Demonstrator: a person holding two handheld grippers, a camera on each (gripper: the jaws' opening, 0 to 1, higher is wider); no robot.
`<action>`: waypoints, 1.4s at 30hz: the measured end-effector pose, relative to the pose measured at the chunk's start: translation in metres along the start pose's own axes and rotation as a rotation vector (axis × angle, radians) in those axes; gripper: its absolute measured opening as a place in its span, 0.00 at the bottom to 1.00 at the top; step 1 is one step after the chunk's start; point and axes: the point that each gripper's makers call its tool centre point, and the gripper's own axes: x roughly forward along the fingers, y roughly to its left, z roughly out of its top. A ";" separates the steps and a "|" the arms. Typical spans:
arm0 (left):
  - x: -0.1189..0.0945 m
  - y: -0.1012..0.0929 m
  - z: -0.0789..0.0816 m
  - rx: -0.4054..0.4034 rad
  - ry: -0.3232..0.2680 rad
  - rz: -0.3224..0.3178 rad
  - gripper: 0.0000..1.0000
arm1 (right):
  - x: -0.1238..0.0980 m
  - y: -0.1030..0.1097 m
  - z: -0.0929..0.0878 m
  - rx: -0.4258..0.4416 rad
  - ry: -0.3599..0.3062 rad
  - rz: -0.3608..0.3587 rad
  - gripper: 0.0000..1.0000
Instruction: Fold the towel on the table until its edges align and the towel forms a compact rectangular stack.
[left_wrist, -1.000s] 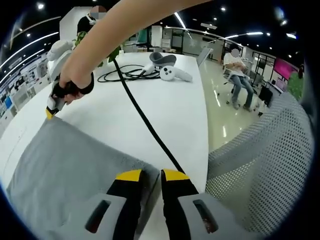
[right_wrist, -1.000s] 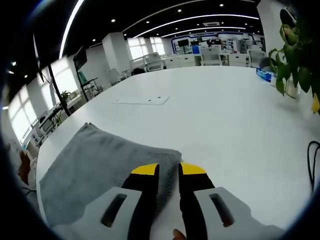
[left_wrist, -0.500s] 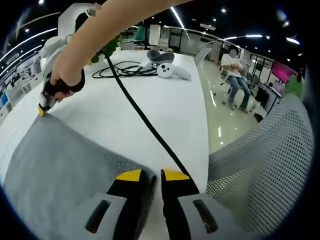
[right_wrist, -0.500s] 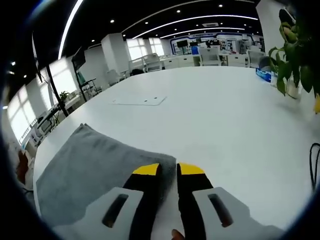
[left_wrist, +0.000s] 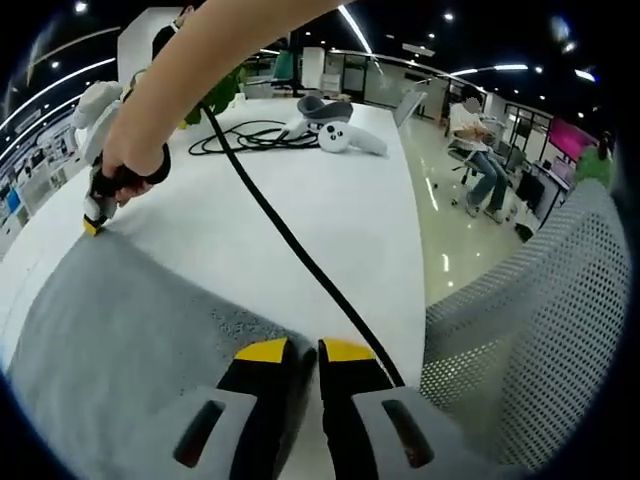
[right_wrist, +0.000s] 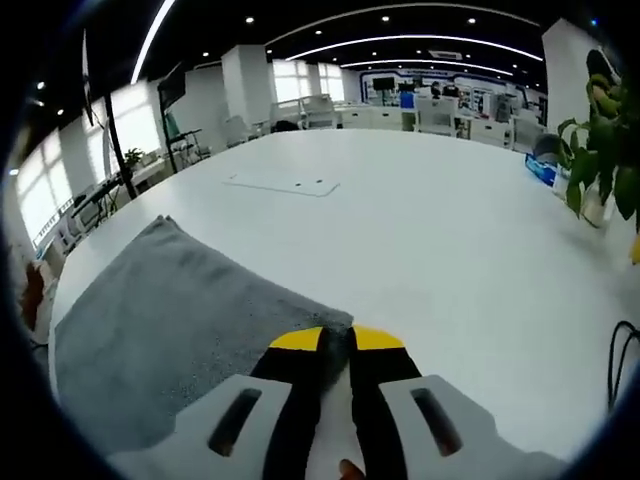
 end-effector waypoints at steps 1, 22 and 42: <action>0.000 0.000 0.000 -0.009 0.001 -0.001 0.11 | 0.001 -0.001 0.000 -0.003 -0.002 0.001 0.06; -0.014 0.001 0.011 -0.017 -0.047 -0.001 0.03 | 0.000 0.001 0.004 0.089 0.001 0.012 0.00; -0.063 0.012 0.028 -0.056 -0.167 0.045 0.03 | -0.018 0.015 0.044 0.155 -0.047 -0.003 0.00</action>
